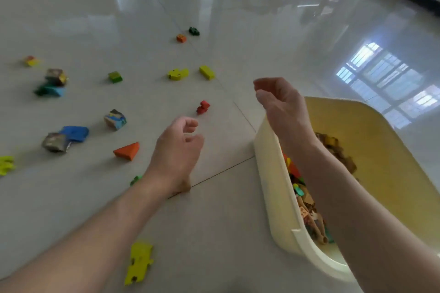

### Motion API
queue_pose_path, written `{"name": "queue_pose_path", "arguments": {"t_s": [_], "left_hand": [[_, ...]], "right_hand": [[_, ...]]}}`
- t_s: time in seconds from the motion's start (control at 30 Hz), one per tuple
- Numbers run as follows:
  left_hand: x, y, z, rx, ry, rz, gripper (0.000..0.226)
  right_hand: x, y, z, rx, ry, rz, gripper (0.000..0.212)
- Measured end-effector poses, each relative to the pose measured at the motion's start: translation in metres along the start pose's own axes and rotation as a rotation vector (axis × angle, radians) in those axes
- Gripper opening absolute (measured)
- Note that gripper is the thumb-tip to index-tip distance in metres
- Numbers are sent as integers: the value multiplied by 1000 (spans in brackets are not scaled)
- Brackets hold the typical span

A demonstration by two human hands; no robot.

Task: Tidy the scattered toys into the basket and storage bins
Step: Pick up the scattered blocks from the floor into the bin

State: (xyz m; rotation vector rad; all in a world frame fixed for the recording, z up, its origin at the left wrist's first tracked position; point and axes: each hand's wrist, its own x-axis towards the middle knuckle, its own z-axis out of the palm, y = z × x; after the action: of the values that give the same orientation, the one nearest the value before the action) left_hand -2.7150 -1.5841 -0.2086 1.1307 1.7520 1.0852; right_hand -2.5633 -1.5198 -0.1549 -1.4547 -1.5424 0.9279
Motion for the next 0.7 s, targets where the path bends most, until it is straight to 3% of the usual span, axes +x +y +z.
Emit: {"name": "queue_pose_path", "arguments": {"t_s": [0.13, 0.2, 0.4, 0.47, 0.6, 0.7], "left_hand": [[-11, -59, -65, 25, 221, -144, 12], [-28, -81, -82, 122, 224, -186, 12], [-108, -144, -65, 947, -209, -40, 67], [-119, -156, -53, 982, -276, -169, 71], [-124, -169, -41, 861, -149, -86, 71], [-125, -178, -37, 709, -147, -137, 64]], "right_hand": [[-41, 8, 78, -131, -308, -63, 24], [-64, 30, 102, -228, -429, -5, 29], [-127, 90, 133, -416, -523, -36, 34], [-131, 97, 134, -443, -506, -55, 35], [-125, 103, 133, -458, -494, -94, 35], [-123, 103, 135, -436, -454, -109, 34]]}}
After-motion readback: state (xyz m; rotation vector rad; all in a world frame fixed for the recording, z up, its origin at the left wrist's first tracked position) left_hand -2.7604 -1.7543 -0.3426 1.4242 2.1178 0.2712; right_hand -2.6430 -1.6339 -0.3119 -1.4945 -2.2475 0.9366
